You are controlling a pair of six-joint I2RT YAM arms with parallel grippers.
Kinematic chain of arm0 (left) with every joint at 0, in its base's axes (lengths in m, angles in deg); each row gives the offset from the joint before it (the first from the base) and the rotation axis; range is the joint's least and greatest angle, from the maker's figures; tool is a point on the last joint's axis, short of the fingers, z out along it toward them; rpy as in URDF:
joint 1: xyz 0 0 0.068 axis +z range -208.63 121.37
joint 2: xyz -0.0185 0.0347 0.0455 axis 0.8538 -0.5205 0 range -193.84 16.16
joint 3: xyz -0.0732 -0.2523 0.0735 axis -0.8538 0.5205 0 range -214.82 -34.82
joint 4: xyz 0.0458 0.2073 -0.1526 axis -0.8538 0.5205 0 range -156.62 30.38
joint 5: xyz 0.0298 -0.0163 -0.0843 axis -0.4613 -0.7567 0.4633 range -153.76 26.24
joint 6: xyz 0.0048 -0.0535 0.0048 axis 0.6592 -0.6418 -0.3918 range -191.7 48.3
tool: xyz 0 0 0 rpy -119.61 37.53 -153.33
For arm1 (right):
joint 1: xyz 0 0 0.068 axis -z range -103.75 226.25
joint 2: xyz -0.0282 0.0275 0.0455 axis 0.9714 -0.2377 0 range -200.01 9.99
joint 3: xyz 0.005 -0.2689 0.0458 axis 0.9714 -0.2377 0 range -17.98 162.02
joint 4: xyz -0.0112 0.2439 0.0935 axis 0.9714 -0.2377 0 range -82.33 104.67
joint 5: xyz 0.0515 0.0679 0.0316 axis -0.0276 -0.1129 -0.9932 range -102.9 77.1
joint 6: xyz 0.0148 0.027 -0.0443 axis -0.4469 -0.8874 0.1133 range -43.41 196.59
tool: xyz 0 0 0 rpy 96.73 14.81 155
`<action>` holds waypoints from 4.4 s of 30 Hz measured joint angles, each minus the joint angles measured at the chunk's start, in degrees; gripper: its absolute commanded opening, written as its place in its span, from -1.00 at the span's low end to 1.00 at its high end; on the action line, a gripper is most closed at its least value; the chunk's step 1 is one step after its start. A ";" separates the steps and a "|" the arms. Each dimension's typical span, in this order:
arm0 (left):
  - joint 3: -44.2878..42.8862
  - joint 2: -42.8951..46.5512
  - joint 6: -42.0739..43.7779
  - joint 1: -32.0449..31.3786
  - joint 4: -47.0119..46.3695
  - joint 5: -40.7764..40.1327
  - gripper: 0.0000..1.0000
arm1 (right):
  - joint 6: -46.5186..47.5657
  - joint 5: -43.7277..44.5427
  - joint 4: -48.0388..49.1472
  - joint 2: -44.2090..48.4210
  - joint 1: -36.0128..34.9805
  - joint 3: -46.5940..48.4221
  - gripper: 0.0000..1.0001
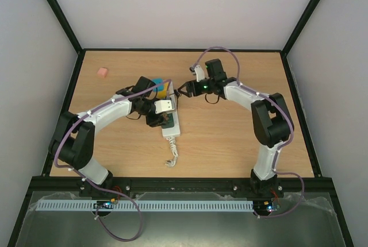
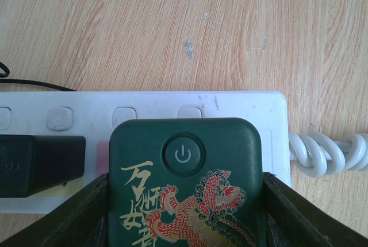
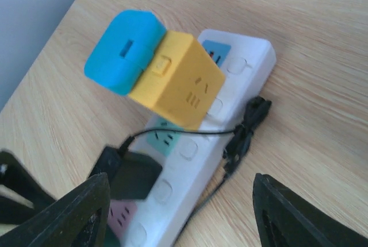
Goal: Pull the plug off the socket
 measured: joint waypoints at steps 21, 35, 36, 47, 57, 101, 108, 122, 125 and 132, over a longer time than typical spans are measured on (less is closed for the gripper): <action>0.98 0.00 1.60 1.88 -0.74 0.63 -0.24 | -1.05 2.45 14.16 3.19 0.72 -19.80 -0.10; 0.98 -0.04 1.66 1.92 -0.76 0.66 -0.23 | -3.65 15.54 17.18 -6.71 -5.79 -11.15 0.14; 0.98 -0.07 1.66 1.92 -0.76 0.66 -0.23 | -3.50 16.59 17.18 -7.30 -6.08 -10.25 0.14; 0.98 -0.33 1.81 1.92 -0.79 0.66 -0.22 | 2.54 32.26 14.86 -9.90 -10.38 -6.58 0.16; 0.98 -0.37 2.08 1.92 -0.79 0.63 -0.23 | 10.88 41.16 11.72 -9.75 -11.41 -5.57 0.08; 3.04 0.61 11.21 -0.94 0.87 2.01 -0.11 | 33.18 -3.91 35.28 10.91 -12.87 -36.28 0.72; 3.15 0.61 10.54 -0.94 0.39 2.25 -0.09 | 35.65 -4.81 36.70 7.41 -13.20 -36.35 0.74; 4.66 1.33 9.09 -0.94 -1.70 3.80 -0.03 | 34.10 -4.44 44.00 2.67 -13.60 -36.96 0.72; 4.76 1.36 9.40 -0.92 -1.73 4.09 0.04 | 33.83 -3.69 45.07 2.49 -13.60 -37.09 0.71; 5.20 1.42 8.66 -0.94 -2.32 4.85 0.46 | 33.73 -3.63 46.38 1.81 -13.60 -37.16 0.70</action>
